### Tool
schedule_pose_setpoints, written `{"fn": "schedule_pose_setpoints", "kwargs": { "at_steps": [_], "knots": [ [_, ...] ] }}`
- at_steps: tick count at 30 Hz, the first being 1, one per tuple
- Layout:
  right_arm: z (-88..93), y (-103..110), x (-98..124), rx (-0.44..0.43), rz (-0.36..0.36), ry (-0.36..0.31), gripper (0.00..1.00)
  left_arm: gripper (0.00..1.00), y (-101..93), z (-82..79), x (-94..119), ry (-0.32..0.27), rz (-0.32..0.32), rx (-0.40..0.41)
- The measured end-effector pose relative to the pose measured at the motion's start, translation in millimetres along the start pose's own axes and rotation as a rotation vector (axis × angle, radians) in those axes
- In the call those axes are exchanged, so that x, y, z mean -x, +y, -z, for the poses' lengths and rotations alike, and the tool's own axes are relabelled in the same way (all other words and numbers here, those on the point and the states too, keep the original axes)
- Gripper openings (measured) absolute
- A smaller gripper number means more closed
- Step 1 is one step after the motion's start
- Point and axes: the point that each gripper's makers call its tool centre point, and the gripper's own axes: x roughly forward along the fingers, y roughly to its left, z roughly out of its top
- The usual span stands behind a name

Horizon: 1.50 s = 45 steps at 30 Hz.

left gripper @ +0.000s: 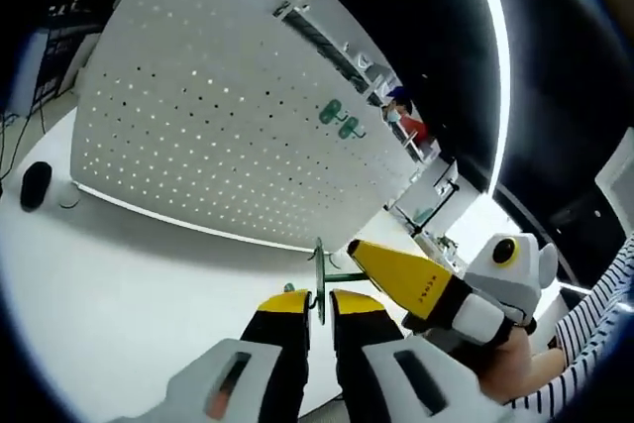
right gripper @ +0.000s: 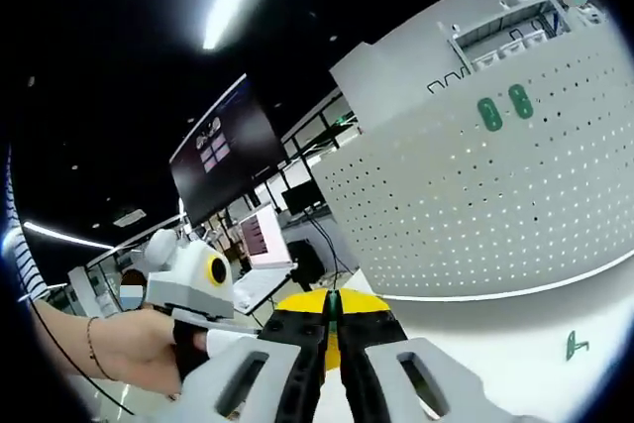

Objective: Insert the hook assembly into the mounting plate slot until the hook locks in place.

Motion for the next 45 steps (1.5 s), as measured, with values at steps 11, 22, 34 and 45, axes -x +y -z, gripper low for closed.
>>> {"fn": "schedule_pose_setpoints", "kwargs": {
  "at_steps": [11,22,34,45],
  "knots": [
    [1.7,5.1,-1.0,0.046,-0.018,0.008,0.0,0.03,1.6,1.1,1.3,-0.006,-0.004,-0.004],
    [10.0,-3.7,-0.4,0.02,-0.002,0.046,0.1,0.01,12.6,10.2,1.8,0.04,-0.071,-0.038],
    [7.4,3.5,2.7,-0.042,-0.047,0.031,0.14,0.01,17.7,-11.9,8.2,-0.02,-0.163,-0.331],
    [-0.7,11.9,2.3,-0.065,-0.073,-0.009,0.08,0.01,0.8,-26.8,12.1,-0.087,-0.189,-0.555]
  ]
}}
